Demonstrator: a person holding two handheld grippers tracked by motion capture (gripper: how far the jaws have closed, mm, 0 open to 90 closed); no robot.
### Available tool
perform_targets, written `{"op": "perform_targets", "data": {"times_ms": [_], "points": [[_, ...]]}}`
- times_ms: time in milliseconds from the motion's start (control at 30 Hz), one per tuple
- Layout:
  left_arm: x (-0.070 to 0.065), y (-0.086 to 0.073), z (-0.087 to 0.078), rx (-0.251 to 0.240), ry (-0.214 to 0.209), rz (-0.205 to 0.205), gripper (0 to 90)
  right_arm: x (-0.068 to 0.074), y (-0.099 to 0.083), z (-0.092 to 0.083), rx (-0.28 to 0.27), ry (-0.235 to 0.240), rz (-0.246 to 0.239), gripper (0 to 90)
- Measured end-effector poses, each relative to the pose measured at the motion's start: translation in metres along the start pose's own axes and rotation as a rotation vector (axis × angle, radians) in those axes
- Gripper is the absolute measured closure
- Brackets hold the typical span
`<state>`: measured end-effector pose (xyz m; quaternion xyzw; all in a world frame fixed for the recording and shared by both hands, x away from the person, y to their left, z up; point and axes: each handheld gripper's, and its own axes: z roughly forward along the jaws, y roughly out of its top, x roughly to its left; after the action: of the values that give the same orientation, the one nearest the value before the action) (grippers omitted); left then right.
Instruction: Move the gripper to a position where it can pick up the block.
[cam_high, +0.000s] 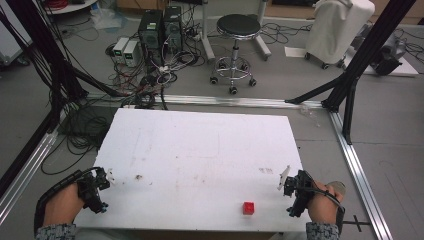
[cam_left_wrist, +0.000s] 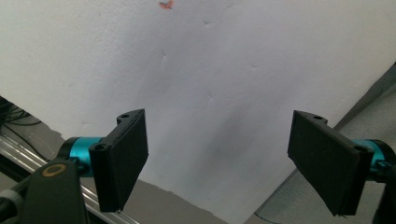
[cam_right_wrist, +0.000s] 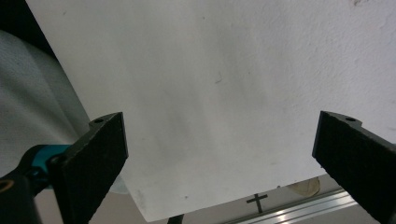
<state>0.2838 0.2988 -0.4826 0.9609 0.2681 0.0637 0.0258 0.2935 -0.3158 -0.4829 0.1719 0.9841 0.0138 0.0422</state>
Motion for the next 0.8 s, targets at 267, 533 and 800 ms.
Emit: {"op": "perform_targets", "data": {"times_ms": [267, 533, 800], "points": [[0.0, 0.001, -0.001, 0.002, 0.005, -0.012, 20.4, 0.003, 0.01, -0.005, -0.007, -0.013, -0.026, 2.6], [0.0, 0.001, -0.001, -0.005, 0.009, -0.011, 20.4, 0.005, 0.021, -0.007, -0.014, -0.015, -0.053, 2.6], [0.0, 0.002, -0.001, -0.001, 0.005, -0.009, 20.5, 0.008, 0.035, -0.005, -0.019, -0.006, -0.108, 2.6]]}}
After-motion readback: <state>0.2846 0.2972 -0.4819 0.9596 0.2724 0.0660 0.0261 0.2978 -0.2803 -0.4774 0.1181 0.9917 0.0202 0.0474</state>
